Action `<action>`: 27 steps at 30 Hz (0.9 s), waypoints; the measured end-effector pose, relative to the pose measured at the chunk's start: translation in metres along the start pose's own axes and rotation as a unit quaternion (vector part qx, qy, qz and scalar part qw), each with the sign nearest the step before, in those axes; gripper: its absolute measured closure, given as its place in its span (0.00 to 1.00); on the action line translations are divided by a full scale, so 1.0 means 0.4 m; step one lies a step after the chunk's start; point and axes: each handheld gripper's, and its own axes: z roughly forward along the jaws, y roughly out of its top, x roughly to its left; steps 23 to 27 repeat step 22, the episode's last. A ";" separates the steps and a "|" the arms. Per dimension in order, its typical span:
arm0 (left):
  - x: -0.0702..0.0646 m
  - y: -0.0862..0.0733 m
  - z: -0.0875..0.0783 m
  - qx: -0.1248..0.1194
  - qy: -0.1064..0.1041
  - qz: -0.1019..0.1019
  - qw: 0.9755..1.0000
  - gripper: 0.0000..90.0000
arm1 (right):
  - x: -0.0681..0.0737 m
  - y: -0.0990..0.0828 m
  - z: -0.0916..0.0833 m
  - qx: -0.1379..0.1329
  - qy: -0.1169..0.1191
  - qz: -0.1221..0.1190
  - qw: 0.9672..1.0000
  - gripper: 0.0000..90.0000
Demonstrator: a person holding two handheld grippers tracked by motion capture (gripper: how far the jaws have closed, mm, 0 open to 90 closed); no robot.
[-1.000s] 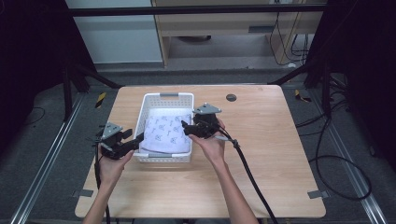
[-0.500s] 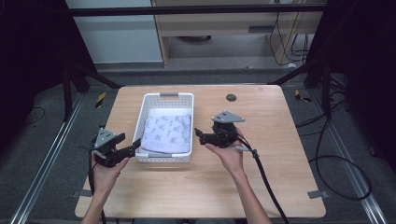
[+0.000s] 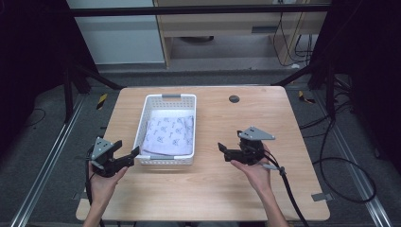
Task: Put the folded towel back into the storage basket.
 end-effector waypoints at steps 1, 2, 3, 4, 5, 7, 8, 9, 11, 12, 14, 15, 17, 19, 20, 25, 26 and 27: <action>-0.001 -0.003 -0.002 -0.001 0.002 0.002 1.000 0.26 | -0.004 -0.009 -0.007 0.000 -0.001 -0.001 1.000 0.16; -0.003 -0.009 -0.005 0.001 0.003 0.004 1.000 0.26 | -0.007 -0.015 -0.013 0.002 -0.002 -0.001 1.000 0.16; -0.005 -0.014 -0.007 0.002 0.003 0.006 1.000 0.26 | -0.012 -0.025 -0.022 0.004 -0.004 -0.001 1.000 0.16; -0.006 -0.019 -0.010 0.003 0.003 0.007 1.000 0.26 | -0.016 -0.034 -0.029 0.004 -0.006 -0.003 1.000 0.15; -0.008 -0.022 -0.012 0.004 0.004 0.007 1.000 0.26 | -0.019 -0.042 -0.036 0.006 -0.007 -0.001 1.000 0.15; -0.010 -0.031 -0.019 0.005 0.003 0.010 1.000 0.26 | -0.028 -0.057 -0.048 0.008 -0.010 -0.002 1.000 0.15; -0.012 -0.037 -0.022 0.005 -0.001 0.013 1.000 0.26 | -0.034 -0.065 -0.054 0.009 -0.012 0.000 1.000 0.15; -0.013 -0.040 -0.023 0.005 -0.002 0.013 1.000 0.26 | -0.042 -0.075 -0.062 0.010 -0.015 0.002 1.000 0.15; -0.015 -0.048 -0.027 0.008 -0.004 0.017 1.000 0.26 | -0.055 -0.091 -0.073 0.014 -0.022 0.002 1.000 0.15; -0.016 -0.052 -0.029 0.011 -0.004 0.020 1.000 0.26 | -0.061 -0.097 -0.077 0.015 -0.024 0.002 1.000 0.14; -0.019 -0.062 -0.031 0.016 -0.003 0.024 1.000 0.26 | -0.075 -0.114 -0.086 0.019 -0.032 0.005 0.999 0.14; -0.019 -0.067 -0.032 0.019 -0.003 0.028 0.999 0.26 | -0.085 -0.125 -0.092 0.020 -0.037 0.006 0.999 0.14; -0.019 -0.077 -0.033 0.024 -0.001 0.032 0.999 0.26 | -0.104 -0.144 -0.101 0.025 -0.045 0.009 0.999 0.14; -0.018 -0.087 -0.034 0.030 -0.001 0.034 0.999 0.26 | -0.117 -0.156 -0.108 0.026 -0.045 0.017 0.998 0.14; -0.015 -0.098 -0.033 0.035 0.002 0.036 0.999 0.26 | -0.125 -0.164 -0.113 0.027 -0.043 0.027 0.998 0.14; -0.013 -0.109 -0.031 0.043 0.004 0.036 0.998 0.26 | -0.145 -0.185 -0.125 0.034 -0.054 0.031 0.997 0.14; -0.013 -0.109 -0.031 0.043 0.004 0.036 0.998 0.26 | -0.145 -0.185 -0.125 0.034 -0.054 0.031 0.997 0.14; -0.013 -0.109 -0.031 0.043 0.004 0.036 0.998 0.26 | -0.145 -0.185 -0.125 0.034 -0.054 0.031 0.997 0.14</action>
